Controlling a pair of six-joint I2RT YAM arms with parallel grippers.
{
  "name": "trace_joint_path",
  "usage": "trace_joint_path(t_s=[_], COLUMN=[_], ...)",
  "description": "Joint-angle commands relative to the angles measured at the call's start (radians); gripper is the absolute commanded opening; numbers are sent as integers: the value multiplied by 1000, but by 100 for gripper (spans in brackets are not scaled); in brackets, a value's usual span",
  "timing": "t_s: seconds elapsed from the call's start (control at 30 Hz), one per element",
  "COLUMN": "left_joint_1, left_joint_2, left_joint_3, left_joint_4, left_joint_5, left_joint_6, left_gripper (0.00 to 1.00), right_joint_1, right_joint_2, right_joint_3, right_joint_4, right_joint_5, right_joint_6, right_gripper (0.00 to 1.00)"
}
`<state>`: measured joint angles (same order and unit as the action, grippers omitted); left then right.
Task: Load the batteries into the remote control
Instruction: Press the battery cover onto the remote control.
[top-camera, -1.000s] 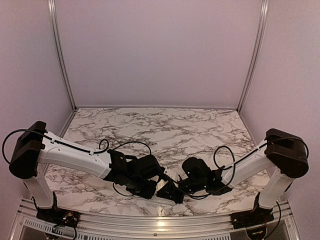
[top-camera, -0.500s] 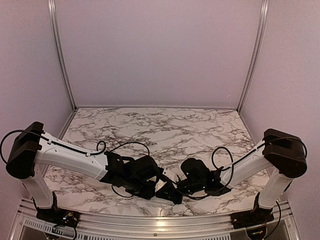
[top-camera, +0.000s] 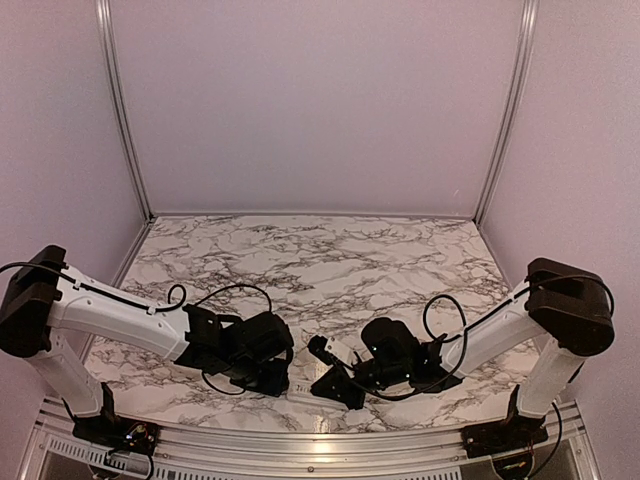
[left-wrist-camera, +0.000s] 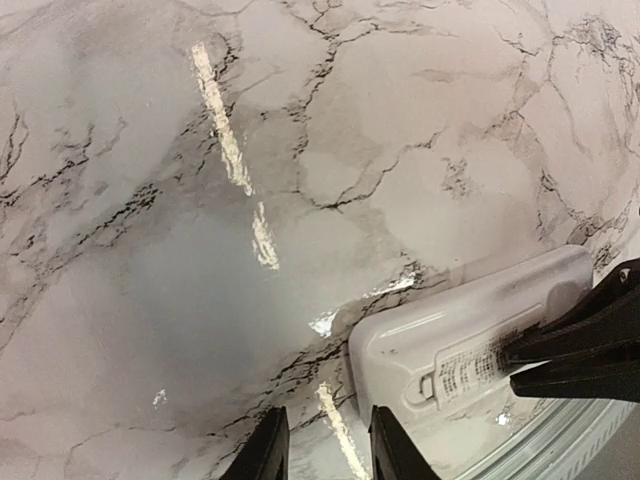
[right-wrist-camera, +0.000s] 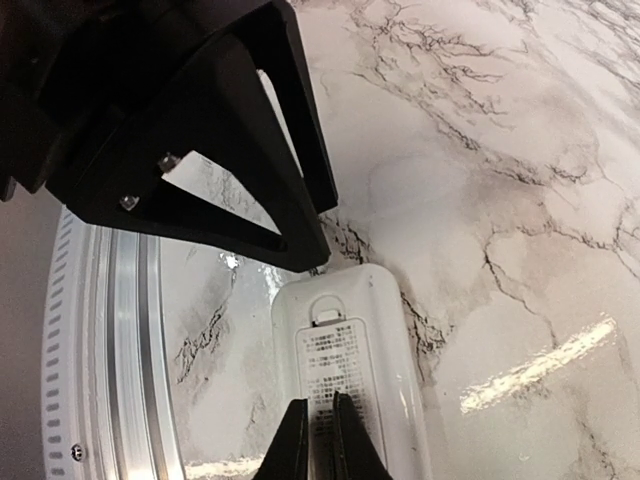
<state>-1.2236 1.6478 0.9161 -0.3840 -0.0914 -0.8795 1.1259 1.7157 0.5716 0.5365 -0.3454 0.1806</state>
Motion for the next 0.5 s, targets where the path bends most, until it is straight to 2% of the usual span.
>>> trace_joint_path(t_s=[0.0,0.1,0.27,0.47], left_joint_1=[22,29,52,65], left_joint_2=[-50,-69,-119,-102], left_joint_3=[-82,-110,-173,-183], left_joint_4=[153,213,326,352], left_joint_5=[69,88,134,150], left_joint_6=[-30,-38,-66,-56], left_gripper=[30,33,49,51], right_joint_1=[11,11,11,11], right_joint_2=[11,-35,-116,-142], right_joint_3=[-22,-22,16,49], right_joint_4=[-77,-73,-130,-184], right_joint_5=[22,13,29,19], right_joint_6=[-9,-8,-35,-57], right_gripper=[10,13,18,18])
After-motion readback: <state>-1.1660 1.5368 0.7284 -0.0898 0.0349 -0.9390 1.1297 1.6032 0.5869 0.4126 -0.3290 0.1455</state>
